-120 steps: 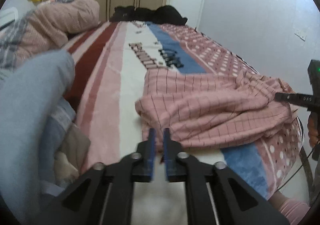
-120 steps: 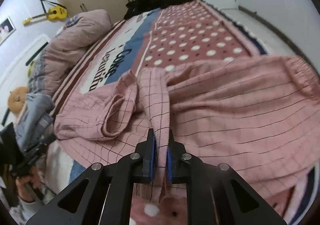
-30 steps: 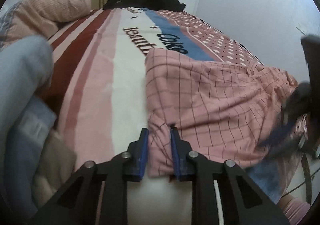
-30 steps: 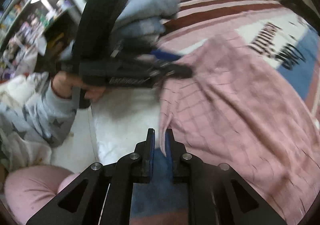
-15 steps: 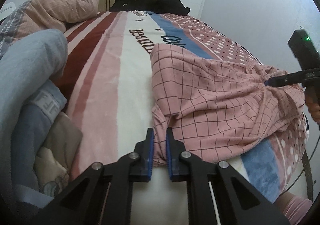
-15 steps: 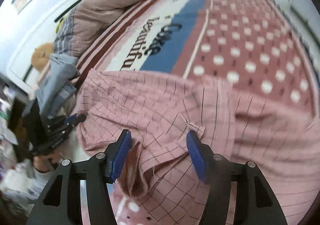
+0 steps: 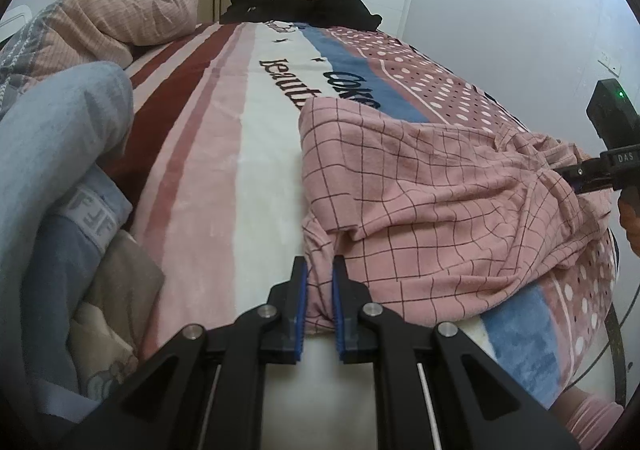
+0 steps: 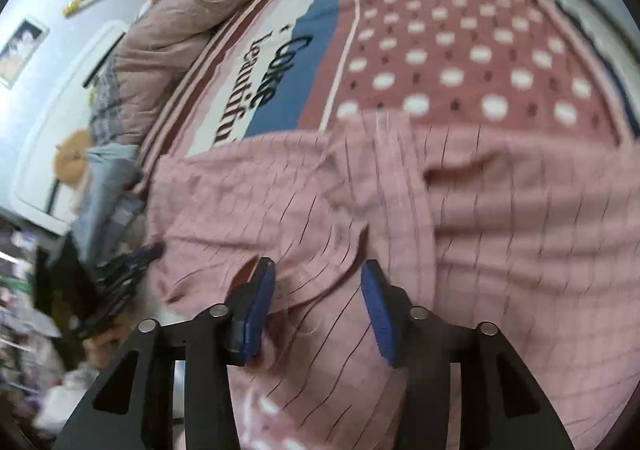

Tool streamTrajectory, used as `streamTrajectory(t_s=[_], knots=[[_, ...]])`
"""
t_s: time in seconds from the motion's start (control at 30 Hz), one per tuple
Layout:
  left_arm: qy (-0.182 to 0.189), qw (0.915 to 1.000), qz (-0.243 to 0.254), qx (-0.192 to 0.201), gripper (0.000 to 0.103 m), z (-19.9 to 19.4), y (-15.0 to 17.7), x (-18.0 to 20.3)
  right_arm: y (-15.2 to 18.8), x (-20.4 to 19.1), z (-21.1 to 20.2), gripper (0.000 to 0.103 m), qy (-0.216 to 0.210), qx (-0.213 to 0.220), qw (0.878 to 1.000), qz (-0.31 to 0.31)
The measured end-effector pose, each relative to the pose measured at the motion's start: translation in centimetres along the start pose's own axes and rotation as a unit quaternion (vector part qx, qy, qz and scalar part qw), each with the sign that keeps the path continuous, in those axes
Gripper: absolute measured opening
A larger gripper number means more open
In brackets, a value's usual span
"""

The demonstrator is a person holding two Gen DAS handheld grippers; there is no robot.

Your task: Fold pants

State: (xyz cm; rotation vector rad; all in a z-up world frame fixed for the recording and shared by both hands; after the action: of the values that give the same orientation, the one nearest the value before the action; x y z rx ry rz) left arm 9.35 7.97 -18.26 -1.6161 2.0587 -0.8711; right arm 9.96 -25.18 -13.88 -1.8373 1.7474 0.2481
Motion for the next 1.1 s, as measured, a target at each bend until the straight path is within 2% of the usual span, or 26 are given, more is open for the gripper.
streamTrajectory(t_s=[0.13,0.17,0.23,0.3,0.4,0.6,0.7,0.73,0.8,0.87,0.93,0.97,1.1], knots=[[-0.003,1.0,-0.002,0.003,0.009,-0.1,0.1,0.1,-0.4,-1.4,0.9,0.039,-0.015,0.025,0.999,-0.013],[-0.004,1.0,-0.003,0.004,0.009,-0.2,0.1,0.1,-0.8,-1.8,1.1,0.025,-0.015,0.034,0.999,-0.017],[-0.005,0.9999,-0.006,0.012,0.009,-0.5,0.0,0.1,-1.6,-2.7,1.3,0.004,-0.008,0.05,0.998,-0.028],[-0.005,0.9997,-0.008,0.024,0.009,-1.0,-0.3,0.2,-2.6,-3.8,0.4,0.003,0.006,0.092,0.995,-0.045],[-0.007,0.9992,0.001,0.039,0.009,-1.7,-1.1,0.6,-4.1,-4.6,-1.1,0.002,0.017,0.128,0.99,-0.055],[0.004,0.9993,0.016,0.035,0.009,-1.6,-1.4,1.3,-5.4,-2.9,-2.0,0.002,0.07,0.141,0.987,-0.04],[-0.005,0.9994,0.026,0.023,0.009,-1.0,-1.1,1.5,-5.0,-1.0,-0.3,0.009,0.103,0.098,0.989,-0.03],[-0.005,0.9994,0.026,0.021,0.009,-0.9,-1.0,1.4,-4.7,-0.8,-0.1,0.013,0.112,0.094,0.989,-0.031],[0.001,0.9996,0.019,0.02,0.01,-1.0,-0.9,1.1,-4.5,-1.2,-0.8,0.02,0.101,0.105,0.988,-0.044],[0.004,0.9997,0.012,0.02,0.011,-1.1,-1.0,0.8,-4.2,-2.5,-2.4,0.044,0.082,0.134,0.985,-0.073],[0.004,0.9997,0.014,0.019,0.011,-1.1,-1.0,0.9,-3.8,-4.0,-3.0,0.056,0.058,0.133,0.983,-0.11],[0.002,0.9997,0.015,0.019,0.011,-1.1,-1.0,1.0,-3.7,-4.8,-2.8,0.056,0.044,0.118,0.984,-0.127],[-0.001,0.9997,0.015,0.02,0.011,-1.1,-0.9,1.1,-3.1,-5.9,-1.9,0.056,0.042,0.113,0.979,-0.166]])
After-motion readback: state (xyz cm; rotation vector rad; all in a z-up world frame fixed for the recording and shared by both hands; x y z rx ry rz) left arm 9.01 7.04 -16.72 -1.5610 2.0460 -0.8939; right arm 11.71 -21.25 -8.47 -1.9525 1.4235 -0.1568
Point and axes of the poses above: each gripper's, at about its wrist camera, not at the fingertips, and z roughly the way its jaws point, x to its right, y to its underside, the point moved 3 cm from there along z, roughly the way its jaws point, and after that the axes turned 4 degrees about z, right-handed, at the moved point
